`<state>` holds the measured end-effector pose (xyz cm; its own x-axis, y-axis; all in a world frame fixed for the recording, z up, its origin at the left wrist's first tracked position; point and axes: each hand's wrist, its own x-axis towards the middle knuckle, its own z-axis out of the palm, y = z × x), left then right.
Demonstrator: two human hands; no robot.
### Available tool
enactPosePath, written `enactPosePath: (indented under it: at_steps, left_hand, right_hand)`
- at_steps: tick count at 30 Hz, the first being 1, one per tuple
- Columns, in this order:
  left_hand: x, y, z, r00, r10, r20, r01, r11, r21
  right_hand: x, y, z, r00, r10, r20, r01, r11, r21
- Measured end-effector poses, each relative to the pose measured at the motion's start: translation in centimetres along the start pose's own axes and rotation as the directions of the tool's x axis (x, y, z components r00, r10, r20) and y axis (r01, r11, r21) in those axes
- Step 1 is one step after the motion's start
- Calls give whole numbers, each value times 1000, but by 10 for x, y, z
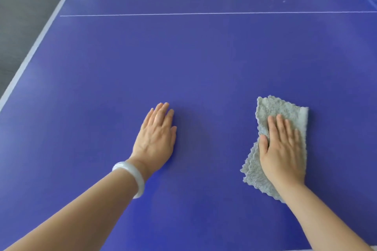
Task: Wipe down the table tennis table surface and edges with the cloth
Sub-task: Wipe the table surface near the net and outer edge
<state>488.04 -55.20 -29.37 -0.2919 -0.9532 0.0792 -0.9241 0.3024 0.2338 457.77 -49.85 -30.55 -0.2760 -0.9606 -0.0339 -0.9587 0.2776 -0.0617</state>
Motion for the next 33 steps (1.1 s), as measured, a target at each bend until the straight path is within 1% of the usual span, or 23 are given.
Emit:
enactPosePath:
  at_steps: [3,6,8,10,11,12,13,14,15,16,17,18,19,20,22,24,25,26,27,28,30,32,33]
  left_hand:
    - [41,40,18,1000,28,6,-29,999,28]
    - [73,59,34,998,-27,65,20,995,98]
    - [80,64,42,995,-69,77,61,993,98]
    - [79,64,46,994,-83,65,78,994,77]
    - [78,64,46,995,-82,61,78,995,65]
    - [77,64,46,995,-81,58,78,996,52]
    - [77,64,45,995,-83,58,80,996,40]
    - [78,64,44,995,-87,56,85,996,31]
    - [78,64,43,994,-92,54,91,996,24]
    - [78,65,42,994,-96,50,96,995,18]
    - [78,66,41,994,-99,44,98,995,13]
    - [78,67,41,994,-99,38,99,995,9]
    - [78,66,41,995,-99,34,99,995,8]
    - [77,65,41,995,-99,33,99,995,8]
    - [76,64,39,995,-96,33,96,995,3]
    - [77,63,37,995,-96,35,96,995,-6]
    - [77,63,36,995,-96,39,96,995,-7]
    - [77,63,36,994,-97,43,98,995,-8]
    - [78,64,35,994,-101,44,102,995,-12]
    - [78,65,35,994,-104,43,105,994,-18]
    - [79,66,34,993,-111,43,112,993,-33]
    - [81,68,34,992,-118,51,120,992,-34]
    - [82,69,34,991,-120,55,122,992,-32]
  right_hand:
    - [-5,-1,-4,999,-32,24,32,999,-7]
    - [-13,5,-4,985,-174,1,174,985,-8]
    - [-23,13,1,935,-354,16,354,935,-14]
    - [-21,27,3,840,-542,30,542,841,5]
    - [-10,37,1,798,-602,43,602,799,11]
    - [5,48,0,784,-619,45,620,785,0]
    - [24,60,-1,815,-579,30,580,815,-16]
    - [45,73,-3,883,-468,12,469,883,-16]
    - [67,83,-5,956,-293,4,293,956,-2]
    - [85,88,-8,995,-104,4,103,995,11]
    - [97,84,-11,999,53,6,-53,998,24]
    - [103,71,-12,990,144,8,-144,989,41]
    - [100,50,-11,988,155,4,-155,986,59]
    - [90,24,-8,996,88,-12,-88,994,61]
    - [51,-29,2,972,-230,-40,232,970,69]
    - [12,-57,9,815,-579,7,576,812,94]
    - [7,-56,9,723,-691,24,685,721,105]
    - [16,-43,7,661,-750,19,743,658,122]
    - [34,-22,4,658,-753,4,746,652,131]
    - [54,2,1,698,-716,1,709,692,135]
    - [98,57,-7,838,-546,-14,546,835,65]
    - [135,103,-17,959,-282,21,282,959,16]
    - [145,114,-19,989,-147,30,147,989,14]
